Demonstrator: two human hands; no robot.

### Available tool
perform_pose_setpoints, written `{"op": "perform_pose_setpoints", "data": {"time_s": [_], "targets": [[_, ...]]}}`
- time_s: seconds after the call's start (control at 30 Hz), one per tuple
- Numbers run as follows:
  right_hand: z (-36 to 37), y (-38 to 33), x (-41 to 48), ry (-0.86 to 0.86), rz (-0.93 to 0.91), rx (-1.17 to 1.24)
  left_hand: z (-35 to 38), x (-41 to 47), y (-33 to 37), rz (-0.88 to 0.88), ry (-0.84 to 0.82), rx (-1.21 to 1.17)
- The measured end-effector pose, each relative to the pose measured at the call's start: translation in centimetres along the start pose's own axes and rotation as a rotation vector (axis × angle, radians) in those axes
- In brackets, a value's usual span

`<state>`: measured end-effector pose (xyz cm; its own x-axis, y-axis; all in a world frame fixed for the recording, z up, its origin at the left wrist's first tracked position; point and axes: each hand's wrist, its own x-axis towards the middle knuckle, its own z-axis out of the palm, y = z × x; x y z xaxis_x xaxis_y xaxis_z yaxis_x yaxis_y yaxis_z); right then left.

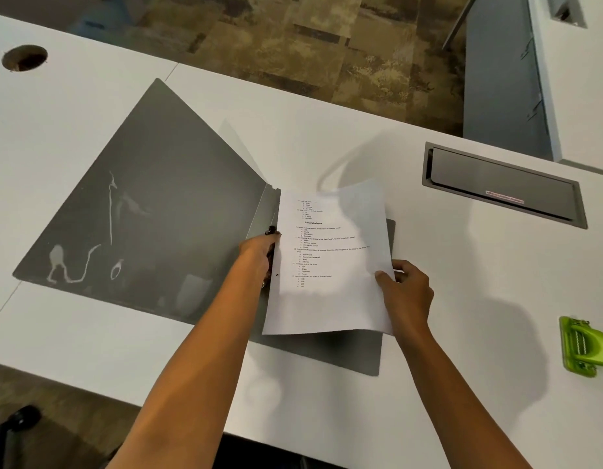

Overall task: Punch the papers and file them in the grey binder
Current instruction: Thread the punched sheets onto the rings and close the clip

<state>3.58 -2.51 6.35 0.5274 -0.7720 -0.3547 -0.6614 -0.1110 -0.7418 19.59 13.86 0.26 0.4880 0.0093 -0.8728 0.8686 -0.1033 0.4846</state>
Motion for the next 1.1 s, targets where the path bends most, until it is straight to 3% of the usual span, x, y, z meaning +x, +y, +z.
{"op": "perform_pose_setpoints", "data": {"time_s": [0.17, 0.43, 0.63, 0.73, 0.9, 1.1], "targets": [[-0.1, 0.9, 0.1, -0.026, 0.042, -0.006, -0.2, 1.0, -0.2, -0.046, 0.009, 0.033], [-0.2, 1.8, -0.6, -0.038, 0.12, 0.035, 0.7, 0.3, -0.3, 0.059, 0.098, 0.053], [-0.5, 2.0, -0.5, -0.053, 0.134, 0.055, -0.1, 0.2, -1.3, 0.131, 0.062, 0.075], [-0.7, 2.0, -0.4, -0.054, 0.136, 0.07, -0.8, -1.2, -2.2, 0.242, 0.142, 0.151], [-0.7, 1.9, -0.8, -0.045, 0.107, 0.063, -2.0, -5.4, -4.6, 0.461, 0.3, 0.484], [-0.4, 1.7, -1.8, -0.024, 0.06, 0.076, -2.2, -6.4, -5.5, 0.474, 0.359, 0.462]]}}
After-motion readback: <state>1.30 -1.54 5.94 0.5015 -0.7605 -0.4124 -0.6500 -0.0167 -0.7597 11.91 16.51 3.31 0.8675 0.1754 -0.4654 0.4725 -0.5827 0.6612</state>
